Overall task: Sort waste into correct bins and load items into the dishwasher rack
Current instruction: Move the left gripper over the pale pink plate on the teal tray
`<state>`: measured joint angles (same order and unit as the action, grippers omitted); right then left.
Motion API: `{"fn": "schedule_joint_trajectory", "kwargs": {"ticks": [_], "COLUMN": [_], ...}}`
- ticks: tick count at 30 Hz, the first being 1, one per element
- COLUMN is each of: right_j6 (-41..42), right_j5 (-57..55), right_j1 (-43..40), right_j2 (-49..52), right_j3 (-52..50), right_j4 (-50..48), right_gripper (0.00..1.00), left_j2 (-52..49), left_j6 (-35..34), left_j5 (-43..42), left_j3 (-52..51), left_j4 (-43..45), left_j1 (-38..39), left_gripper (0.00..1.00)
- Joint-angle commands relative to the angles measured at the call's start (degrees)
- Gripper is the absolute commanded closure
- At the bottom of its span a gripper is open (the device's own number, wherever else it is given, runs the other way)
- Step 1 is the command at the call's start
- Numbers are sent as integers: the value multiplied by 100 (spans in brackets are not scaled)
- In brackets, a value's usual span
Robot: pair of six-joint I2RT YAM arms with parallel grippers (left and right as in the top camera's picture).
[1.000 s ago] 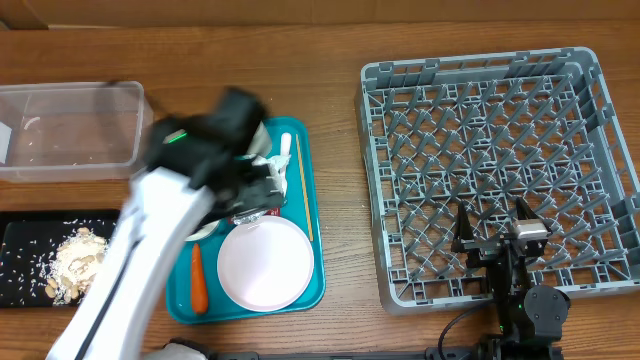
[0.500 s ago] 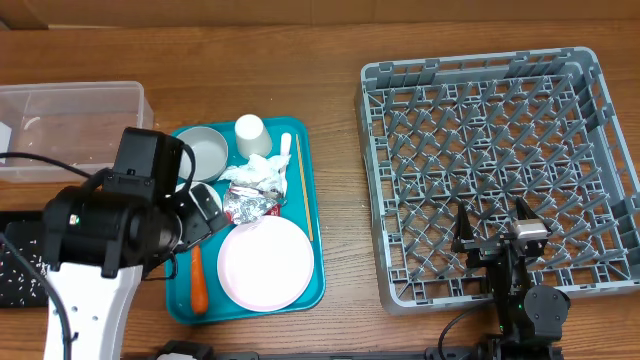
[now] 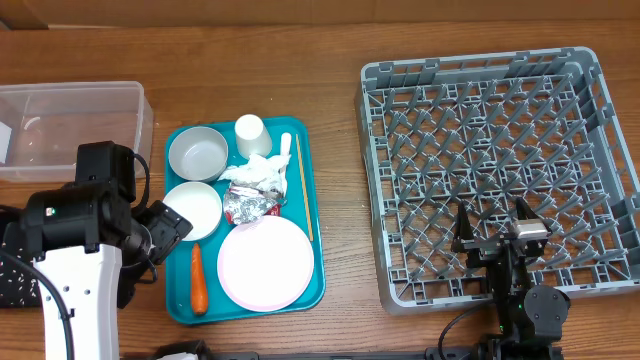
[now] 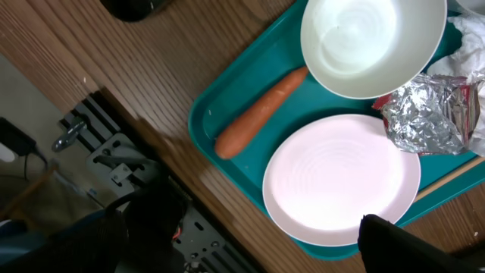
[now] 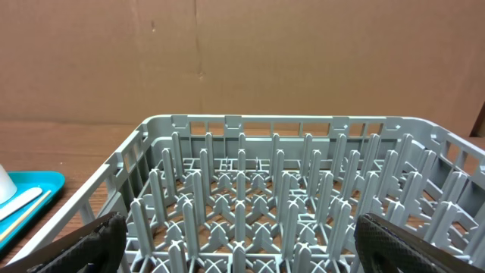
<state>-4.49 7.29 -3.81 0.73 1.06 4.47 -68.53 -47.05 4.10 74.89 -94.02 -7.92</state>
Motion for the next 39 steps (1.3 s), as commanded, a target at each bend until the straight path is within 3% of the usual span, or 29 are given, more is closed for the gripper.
{"fn": "schedule_joint_trajectory", "kwargs": {"ticks": [1, 8, 12, 19, 31, 39], "right_j6": [-2, -2, -2, -2, -2, -2], "right_j5": [33, 33, 33, 33, 33, 33], "right_j1": [-33, -33, -33, -33, -33, -33], "right_j2": [-57, -57, -57, -57, -57, -57], "right_j3": [-61, -61, -61, -59, -61, -59], "right_j4": [-33, -33, -33, -33, -33, -33], "right_gripper": [0, 0, 0, 0, 0, 0], "left_j2": [-2, -2, -2, 160, 1637, 1690], "left_j6": [-140, 166, 970, 1005, 1054, 1093], "left_j5": [-72, -367, -1292, -1165, -1097, -1097], "left_j3": [-208, -890, -1591, -1797, -1794, -1818], "left_j4": [7, 245, 715, 713, 968, 1189], "left_j1": [-31, -28, -24, -15, 745, 1075], "left_gripper": [0, 0, 0, 0, 0, 0]}}
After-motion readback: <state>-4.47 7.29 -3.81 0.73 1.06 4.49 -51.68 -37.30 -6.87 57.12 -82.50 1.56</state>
